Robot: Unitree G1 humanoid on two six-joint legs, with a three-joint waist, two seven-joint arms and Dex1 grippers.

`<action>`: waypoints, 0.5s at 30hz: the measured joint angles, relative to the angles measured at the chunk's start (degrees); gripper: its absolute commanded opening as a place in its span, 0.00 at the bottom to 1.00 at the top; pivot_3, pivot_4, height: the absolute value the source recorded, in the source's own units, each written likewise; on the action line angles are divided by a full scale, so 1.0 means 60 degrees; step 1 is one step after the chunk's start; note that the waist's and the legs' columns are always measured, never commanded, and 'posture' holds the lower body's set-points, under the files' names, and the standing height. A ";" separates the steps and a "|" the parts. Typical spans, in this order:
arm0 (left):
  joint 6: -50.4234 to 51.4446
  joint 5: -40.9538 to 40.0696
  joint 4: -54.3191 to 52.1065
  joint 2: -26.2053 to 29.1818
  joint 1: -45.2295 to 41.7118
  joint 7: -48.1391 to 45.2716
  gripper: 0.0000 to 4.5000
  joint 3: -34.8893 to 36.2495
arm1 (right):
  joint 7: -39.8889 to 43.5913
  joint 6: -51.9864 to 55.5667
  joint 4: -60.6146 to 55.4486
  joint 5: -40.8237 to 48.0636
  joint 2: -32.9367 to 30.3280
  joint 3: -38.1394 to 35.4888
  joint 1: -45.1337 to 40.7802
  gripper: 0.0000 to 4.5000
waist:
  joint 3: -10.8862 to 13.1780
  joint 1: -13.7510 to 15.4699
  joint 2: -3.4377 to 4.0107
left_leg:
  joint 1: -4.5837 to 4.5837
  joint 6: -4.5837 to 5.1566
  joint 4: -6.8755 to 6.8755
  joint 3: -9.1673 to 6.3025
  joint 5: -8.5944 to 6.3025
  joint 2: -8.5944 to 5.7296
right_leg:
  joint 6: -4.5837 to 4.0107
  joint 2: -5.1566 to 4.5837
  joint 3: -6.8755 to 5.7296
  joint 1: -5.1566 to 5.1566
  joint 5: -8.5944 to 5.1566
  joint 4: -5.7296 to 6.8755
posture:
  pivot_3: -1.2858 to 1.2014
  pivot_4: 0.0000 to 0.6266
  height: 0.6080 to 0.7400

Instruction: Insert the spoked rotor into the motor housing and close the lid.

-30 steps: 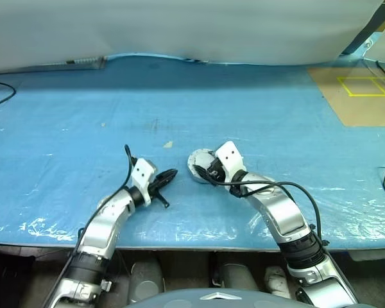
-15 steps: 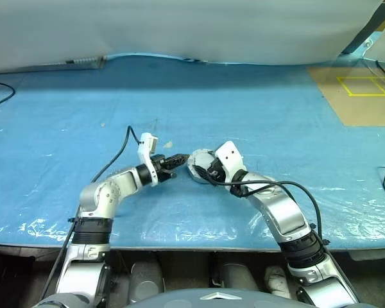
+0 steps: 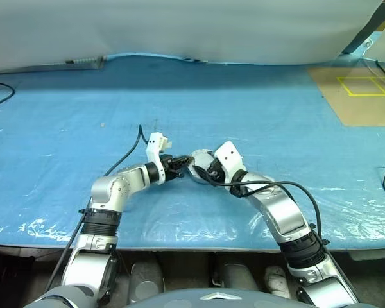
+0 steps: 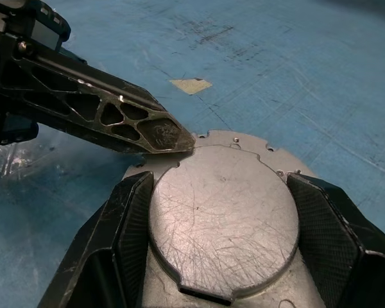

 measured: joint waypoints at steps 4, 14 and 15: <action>0.0028 0.0134 0.0011 0.0143 -0.0072 -0.0194 0.00 -0.0204 | 0.0006 -0.0030 0.0006 -0.0021 0.0000 0.0009 -0.0002 0.66 | -0.0001 0.0001 -0.0002 | 0.0001 0.0001 -0.0004 -0.0001 -0.0001 -0.0001 | 0.0004 -0.0001 0.0000 0.0000 -0.0002 -0.0003 | 0.52 0.24 1.00; 0.0134 0.0465 -0.0382 0.0560 -0.0014 -0.0578 0.00 -0.0649 | 0.0117 -0.0030 -0.0019 -0.0023 0.0010 -0.0004 0.0055 0.66 | -0.0039 -0.0004 -0.0030 | 0.0009 0.0000 -0.0063 0.0000 0.0000 -0.0006 | 0.0009 0.0000 0.0000 0.0003 -0.0007 -0.0042 | 0.52 0.24 1.00; 0.0130 0.0489 -0.0382 0.0560 -0.0015 -0.0578 0.00 -0.0655 | 0.0117 -0.0029 -0.0019 -0.0024 0.0013 -0.0005 0.0057 0.66 | -0.0040 -0.0004 -0.0030 | 0.0011 0.0000 -0.0065 0.0001 0.0000 -0.0006 | 0.0010 0.0000 -0.0001 0.0005 -0.0007 -0.0044 | 0.52 0.24 1.00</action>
